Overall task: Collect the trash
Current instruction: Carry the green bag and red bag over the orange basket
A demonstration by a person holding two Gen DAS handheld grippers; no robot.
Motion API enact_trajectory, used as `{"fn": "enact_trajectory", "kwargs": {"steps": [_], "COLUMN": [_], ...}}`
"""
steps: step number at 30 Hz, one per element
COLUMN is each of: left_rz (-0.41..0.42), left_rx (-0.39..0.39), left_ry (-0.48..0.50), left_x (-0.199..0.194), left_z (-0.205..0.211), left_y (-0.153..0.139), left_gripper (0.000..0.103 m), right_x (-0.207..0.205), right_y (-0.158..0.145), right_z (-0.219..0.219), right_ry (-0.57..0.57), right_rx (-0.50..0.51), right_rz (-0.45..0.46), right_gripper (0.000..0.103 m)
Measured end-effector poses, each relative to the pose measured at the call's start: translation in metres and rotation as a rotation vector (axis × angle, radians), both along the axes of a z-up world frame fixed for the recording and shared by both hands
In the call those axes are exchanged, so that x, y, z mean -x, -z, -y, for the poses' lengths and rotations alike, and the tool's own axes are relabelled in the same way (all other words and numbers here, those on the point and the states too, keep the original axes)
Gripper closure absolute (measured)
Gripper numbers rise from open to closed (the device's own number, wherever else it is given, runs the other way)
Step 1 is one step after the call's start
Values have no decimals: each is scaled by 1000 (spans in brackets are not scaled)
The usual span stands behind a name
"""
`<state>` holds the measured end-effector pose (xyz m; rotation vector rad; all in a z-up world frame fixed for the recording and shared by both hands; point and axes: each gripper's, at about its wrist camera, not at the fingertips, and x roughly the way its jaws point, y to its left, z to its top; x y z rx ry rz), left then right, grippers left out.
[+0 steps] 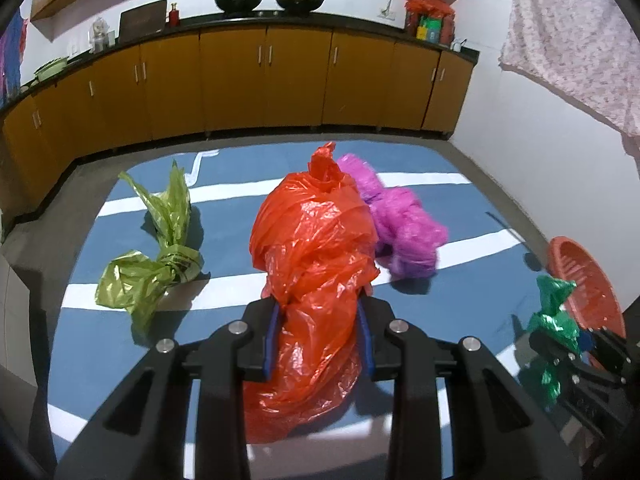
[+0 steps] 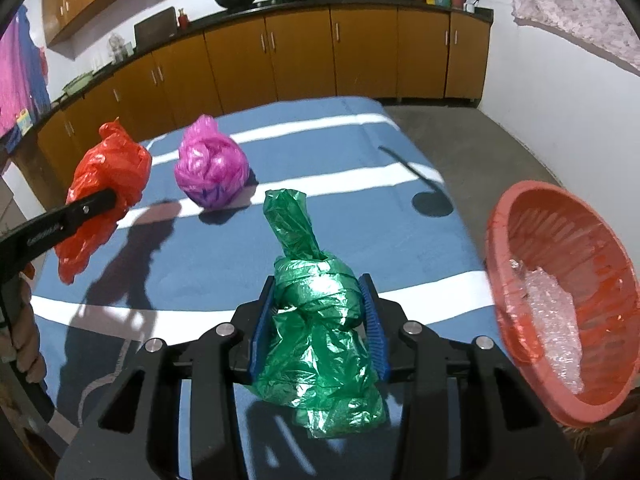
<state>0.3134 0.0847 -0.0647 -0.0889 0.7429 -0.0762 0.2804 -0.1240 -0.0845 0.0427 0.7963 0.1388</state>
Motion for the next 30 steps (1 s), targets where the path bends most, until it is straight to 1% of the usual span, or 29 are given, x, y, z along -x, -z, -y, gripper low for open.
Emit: {"fn": "enact_trajectory", "kwargs": {"steps": [9, 16, 24, 30], "left_rz": [57, 86, 100, 104], "left_rx": [5, -2, -5, -6], "left_ry": [50, 99, 153, 188], "left_x": [26, 45, 61, 68], "left_z": [21, 47, 76, 93], "left_y": [-32, -50, -62, -65], "left_gripper": [72, 72, 72, 72], "right_x": [25, 49, 69, 80], "right_y": [-32, -54, -66, -69], "right_z": [19, 37, 67, 88], "right_ry": [39, 89, 162, 230], "right_rx": [22, 58, 70, 82], "right_rz": [91, 173, 215, 238], "right_gripper": [61, 61, 61, 61]}}
